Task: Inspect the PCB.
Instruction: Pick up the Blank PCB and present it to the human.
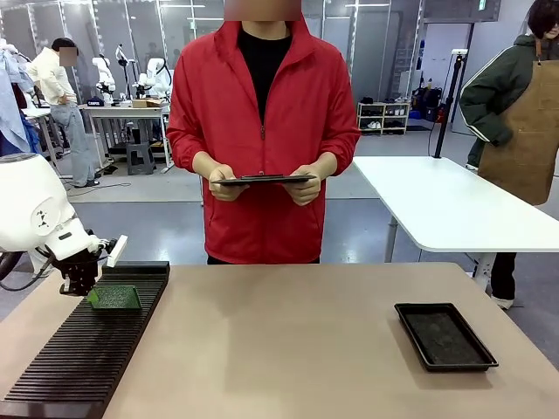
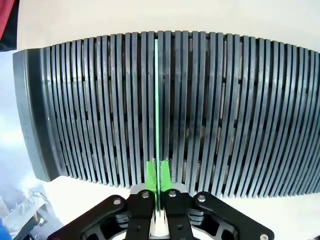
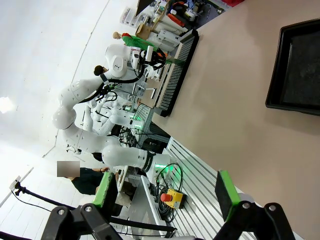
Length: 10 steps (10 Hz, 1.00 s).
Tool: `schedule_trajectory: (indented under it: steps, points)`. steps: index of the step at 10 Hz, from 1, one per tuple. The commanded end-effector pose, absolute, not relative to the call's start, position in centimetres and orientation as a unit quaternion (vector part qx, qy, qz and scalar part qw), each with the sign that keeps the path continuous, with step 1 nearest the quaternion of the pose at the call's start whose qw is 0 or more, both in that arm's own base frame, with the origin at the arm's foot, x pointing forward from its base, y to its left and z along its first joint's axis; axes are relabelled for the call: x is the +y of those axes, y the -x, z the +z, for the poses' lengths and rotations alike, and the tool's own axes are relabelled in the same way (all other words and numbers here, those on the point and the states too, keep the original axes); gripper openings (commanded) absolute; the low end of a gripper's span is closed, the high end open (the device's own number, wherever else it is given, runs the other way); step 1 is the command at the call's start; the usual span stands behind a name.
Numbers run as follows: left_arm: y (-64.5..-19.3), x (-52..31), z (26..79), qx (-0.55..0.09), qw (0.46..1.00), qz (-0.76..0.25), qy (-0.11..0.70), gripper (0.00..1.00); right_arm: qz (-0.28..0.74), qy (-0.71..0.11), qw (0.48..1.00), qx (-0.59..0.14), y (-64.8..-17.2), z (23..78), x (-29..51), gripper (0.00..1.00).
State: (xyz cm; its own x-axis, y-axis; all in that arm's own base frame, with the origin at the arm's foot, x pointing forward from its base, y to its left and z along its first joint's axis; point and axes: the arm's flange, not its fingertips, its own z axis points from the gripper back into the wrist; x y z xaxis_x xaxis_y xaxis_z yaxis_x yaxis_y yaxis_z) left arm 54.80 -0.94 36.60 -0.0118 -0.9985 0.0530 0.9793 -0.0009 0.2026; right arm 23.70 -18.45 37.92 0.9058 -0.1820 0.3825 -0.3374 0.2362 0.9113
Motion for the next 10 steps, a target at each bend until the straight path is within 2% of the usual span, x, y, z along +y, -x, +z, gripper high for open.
schedule_trajectory:
  steps: [1, 3, 5, 7, 10]
  points:
    - [-54.5, -0.9, 37.0, -0.076, 0.698, -0.711, -0.045, 0.0, 0.054, -0.619, 0.754, -0.214, -23.7, 38.1, -18.5, 1.0]
    - [-53.4, -1.0, 39.6, -0.101, 0.709, -0.696, -0.055, 0.0, 0.054, -0.619, 0.754, -0.214, -23.7, 38.1, -18.5, 1.0]
    - [-51.1, -0.4, 44.9, -0.162, 0.724, -0.669, -0.044, 0.0, 0.054, -0.619, 0.754, -0.214, -23.7, 38.1, -18.5, 1.0]
    - [-48.4, 1.0, 48.4, -0.22, 0.769, -0.598, 0.06, 0.0, 0.054, -0.619, 0.754, -0.214, -23.7, 38.1, -18.5, 1.0]
    - [-47.6, 0.9, 45.1, -0.271, 0.799, -0.467, 0.264, 0.0, 0.054, -0.619, 0.754, -0.214, -23.7, 38.1, -18.5, 1.0]
